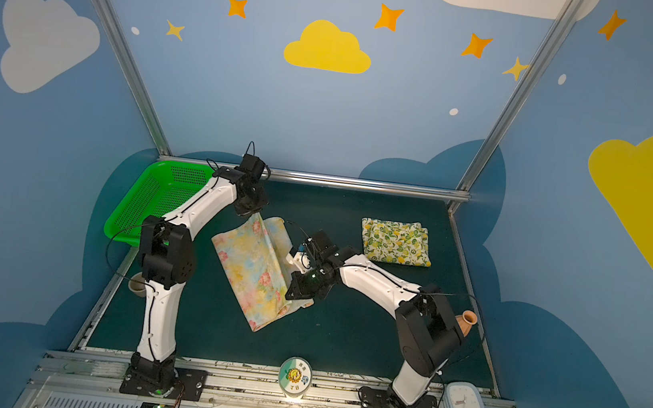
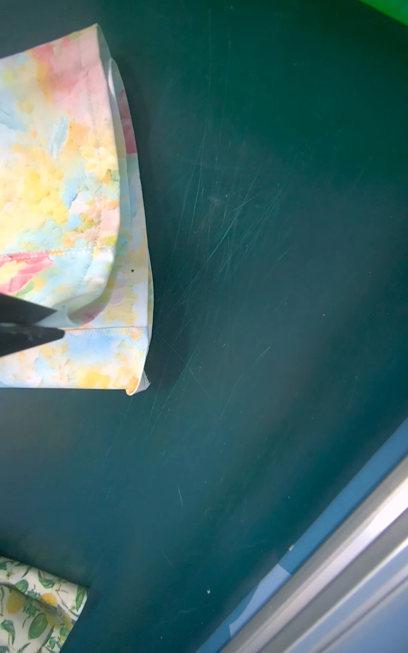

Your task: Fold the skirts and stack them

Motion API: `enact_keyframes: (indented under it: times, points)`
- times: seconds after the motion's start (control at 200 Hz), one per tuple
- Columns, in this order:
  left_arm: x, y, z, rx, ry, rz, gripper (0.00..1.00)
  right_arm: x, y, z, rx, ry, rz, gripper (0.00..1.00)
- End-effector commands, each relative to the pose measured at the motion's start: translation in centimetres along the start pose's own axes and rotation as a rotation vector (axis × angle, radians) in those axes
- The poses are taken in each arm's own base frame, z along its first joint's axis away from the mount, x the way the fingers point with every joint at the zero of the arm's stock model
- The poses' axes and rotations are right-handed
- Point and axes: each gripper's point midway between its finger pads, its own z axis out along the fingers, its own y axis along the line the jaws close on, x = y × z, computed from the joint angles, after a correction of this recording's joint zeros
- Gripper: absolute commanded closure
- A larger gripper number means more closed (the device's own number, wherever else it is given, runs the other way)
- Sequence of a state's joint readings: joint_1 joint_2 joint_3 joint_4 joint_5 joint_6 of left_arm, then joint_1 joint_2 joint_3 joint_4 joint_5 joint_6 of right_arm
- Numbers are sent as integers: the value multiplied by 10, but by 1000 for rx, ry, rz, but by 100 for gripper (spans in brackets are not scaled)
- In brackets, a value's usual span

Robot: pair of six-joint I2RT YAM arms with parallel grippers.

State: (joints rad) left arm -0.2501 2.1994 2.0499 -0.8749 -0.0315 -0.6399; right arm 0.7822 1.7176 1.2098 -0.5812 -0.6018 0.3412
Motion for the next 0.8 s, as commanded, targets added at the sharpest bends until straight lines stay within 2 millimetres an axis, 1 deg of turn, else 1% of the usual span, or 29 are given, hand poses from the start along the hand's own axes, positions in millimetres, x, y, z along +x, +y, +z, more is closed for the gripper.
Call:
enact_keyframes:
  times: [0.0,0.235,0.501,0.796]
  points:
    - [-10,-4,3,1,-30,-4,96,16,-7,5,-3,67,52,100]
    - [-10,-10,10,9,-28,-4,96,16,-14,1,28,62,66,100]
    - [-10,-21,10,30,-38,-5,96,13,-20,-5,42,51,83,100]
    - [-9,-29,21,32,-26,-5,96,15,-28,-5,54,55,98,100]
